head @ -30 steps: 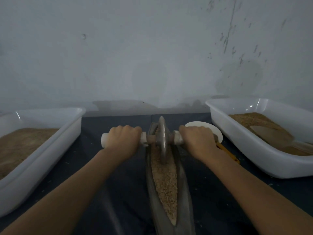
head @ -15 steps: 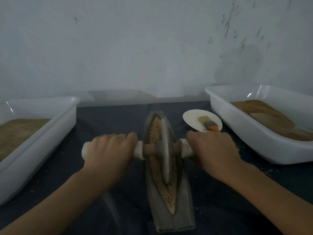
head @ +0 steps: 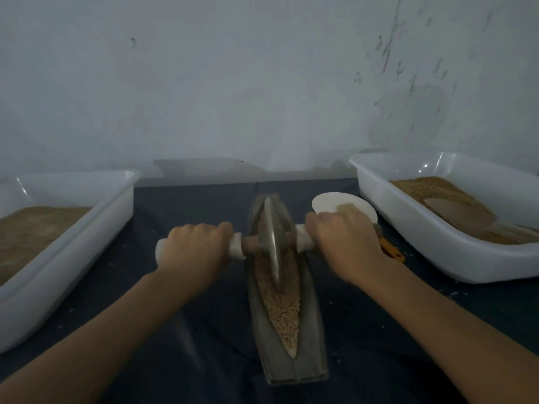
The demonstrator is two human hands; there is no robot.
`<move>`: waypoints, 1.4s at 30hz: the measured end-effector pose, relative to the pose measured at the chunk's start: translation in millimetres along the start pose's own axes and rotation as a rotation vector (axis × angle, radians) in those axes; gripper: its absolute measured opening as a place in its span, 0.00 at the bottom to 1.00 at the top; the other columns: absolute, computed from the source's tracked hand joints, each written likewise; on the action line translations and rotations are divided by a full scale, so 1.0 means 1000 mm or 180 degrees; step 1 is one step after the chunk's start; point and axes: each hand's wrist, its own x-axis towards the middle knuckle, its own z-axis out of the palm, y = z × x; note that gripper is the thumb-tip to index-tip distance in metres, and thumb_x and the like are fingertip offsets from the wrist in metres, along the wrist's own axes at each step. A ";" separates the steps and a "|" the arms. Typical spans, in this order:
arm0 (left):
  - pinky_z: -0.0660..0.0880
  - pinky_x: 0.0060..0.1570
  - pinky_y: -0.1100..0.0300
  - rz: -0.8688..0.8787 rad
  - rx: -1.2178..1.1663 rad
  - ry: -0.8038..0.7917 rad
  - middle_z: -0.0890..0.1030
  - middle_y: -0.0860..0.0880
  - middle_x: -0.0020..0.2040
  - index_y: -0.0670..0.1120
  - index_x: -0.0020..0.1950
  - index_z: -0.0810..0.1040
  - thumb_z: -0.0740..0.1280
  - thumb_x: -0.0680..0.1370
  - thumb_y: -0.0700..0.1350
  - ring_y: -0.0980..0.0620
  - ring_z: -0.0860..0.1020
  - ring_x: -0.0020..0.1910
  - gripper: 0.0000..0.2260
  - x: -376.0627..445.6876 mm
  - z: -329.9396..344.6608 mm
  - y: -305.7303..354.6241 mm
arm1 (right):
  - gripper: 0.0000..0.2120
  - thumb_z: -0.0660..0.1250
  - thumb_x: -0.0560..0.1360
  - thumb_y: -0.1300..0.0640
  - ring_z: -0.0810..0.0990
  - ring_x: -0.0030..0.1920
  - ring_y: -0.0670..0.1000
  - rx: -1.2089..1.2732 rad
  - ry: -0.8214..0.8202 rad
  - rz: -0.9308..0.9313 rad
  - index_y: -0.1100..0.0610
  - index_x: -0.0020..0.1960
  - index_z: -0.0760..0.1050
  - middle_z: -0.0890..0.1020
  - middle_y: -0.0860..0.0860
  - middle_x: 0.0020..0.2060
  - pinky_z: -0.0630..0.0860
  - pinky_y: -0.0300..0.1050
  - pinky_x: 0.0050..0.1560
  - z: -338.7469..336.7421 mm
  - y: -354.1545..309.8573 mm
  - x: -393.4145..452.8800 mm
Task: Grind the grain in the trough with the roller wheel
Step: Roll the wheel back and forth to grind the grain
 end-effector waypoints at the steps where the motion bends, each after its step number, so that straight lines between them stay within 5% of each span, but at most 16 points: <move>1: 0.64 0.30 0.59 0.0196 0.0038 0.0140 0.70 0.54 0.32 0.53 0.39 0.61 0.71 0.69 0.52 0.50 0.73 0.29 0.17 -0.016 -0.008 0.002 | 0.18 0.79 0.59 0.54 0.76 0.27 0.51 0.0138 0.0012 -0.0058 0.52 0.39 0.71 0.78 0.49 0.30 0.55 0.39 0.22 -0.006 -0.001 -0.012; 4: 0.59 0.26 0.61 0.0606 -0.0040 0.0677 0.71 0.52 0.26 0.48 0.34 0.68 0.78 0.55 0.42 0.48 0.71 0.21 0.20 -0.048 -0.030 0.008 | 0.25 0.81 0.48 0.59 0.69 0.20 0.50 0.0488 0.0049 0.0006 0.52 0.33 0.67 0.71 0.48 0.23 0.48 0.35 0.24 -0.022 -0.004 -0.041; 8: 0.58 0.26 0.61 0.0558 0.0156 0.0654 0.72 0.50 0.25 0.47 0.33 0.70 0.80 0.51 0.40 0.48 0.71 0.20 0.21 -0.038 -0.033 0.012 | 0.29 0.81 0.54 0.54 0.68 0.21 0.49 0.0505 -0.0297 0.0074 0.49 0.35 0.59 0.69 0.46 0.23 0.50 0.36 0.23 -0.015 -0.002 -0.045; 13: 0.62 0.32 0.57 0.0103 0.0424 0.0272 0.77 0.53 0.37 0.52 0.41 0.62 0.68 0.73 0.50 0.48 0.78 0.35 0.14 0.020 0.004 0.003 | 0.18 0.80 0.59 0.53 0.73 0.25 0.52 0.0230 0.0015 0.0189 0.54 0.37 0.71 0.77 0.50 0.26 0.49 0.37 0.27 0.015 0.004 -0.003; 17: 0.62 0.33 0.56 -0.0180 -0.0110 0.0168 0.68 0.54 0.32 0.53 0.40 0.61 0.65 0.75 0.51 0.50 0.67 0.30 0.12 0.043 0.025 -0.009 | 0.11 0.71 0.70 0.56 0.79 0.34 0.55 0.0169 -0.0025 0.0254 0.55 0.46 0.69 0.80 0.52 0.37 0.62 0.45 0.29 0.027 0.004 0.036; 22: 0.64 0.34 0.56 -0.0215 -0.0159 0.0013 0.74 0.52 0.36 0.52 0.41 0.61 0.64 0.75 0.52 0.49 0.68 0.32 0.12 0.016 0.012 -0.004 | 0.10 0.70 0.72 0.55 0.79 0.37 0.53 0.0187 -0.0129 0.0061 0.54 0.48 0.69 0.80 0.51 0.39 0.66 0.45 0.32 0.010 0.001 0.021; 27: 0.52 0.26 0.63 0.0564 0.0179 0.0628 0.71 0.53 0.26 0.50 0.35 0.64 0.78 0.59 0.46 0.50 0.65 0.20 0.22 -0.040 -0.027 0.004 | 0.20 0.79 0.56 0.56 0.73 0.23 0.52 0.0535 0.0130 -0.0083 0.53 0.36 0.69 0.75 0.50 0.26 0.55 0.37 0.23 -0.022 0.001 -0.039; 29: 0.48 0.28 0.66 0.0624 0.0123 0.0801 0.69 0.52 0.24 0.50 0.34 0.62 0.79 0.55 0.42 0.50 0.63 0.18 0.25 -0.048 -0.034 0.005 | 0.23 0.80 0.55 0.56 0.72 0.22 0.51 0.0618 -0.0038 -0.0068 0.51 0.36 0.64 0.73 0.48 0.25 0.60 0.40 0.20 -0.026 0.000 -0.052; 31: 0.52 0.26 0.64 0.0554 0.0104 0.0787 0.70 0.51 0.24 0.50 0.35 0.60 0.78 0.56 0.40 0.49 0.63 0.19 0.26 -0.042 -0.030 0.007 | 0.24 0.79 0.58 0.55 0.72 0.23 0.51 0.0598 -0.0182 0.0004 0.50 0.37 0.63 0.73 0.48 0.26 0.63 0.42 0.20 -0.023 0.000 -0.052; 38: 0.62 0.33 0.55 -0.0180 0.0010 0.0225 0.74 0.50 0.35 0.51 0.41 0.63 0.66 0.75 0.51 0.47 0.68 0.32 0.11 0.022 0.017 -0.004 | 0.11 0.71 0.69 0.55 0.76 0.31 0.57 0.0175 -0.0093 0.0136 0.55 0.44 0.69 0.79 0.53 0.34 0.52 0.42 0.26 0.017 0.004 0.019; 42: 0.64 0.37 0.54 -0.0372 -0.0344 -0.0051 0.78 0.48 0.42 0.51 0.44 0.67 0.63 0.76 0.51 0.46 0.72 0.36 0.06 0.030 0.022 -0.006 | 0.13 0.71 0.70 0.59 0.79 0.36 0.57 0.0010 -0.0127 0.0028 0.54 0.43 0.65 0.80 0.53 0.37 0.60 0.46 0.30 0.013 0.000 0.041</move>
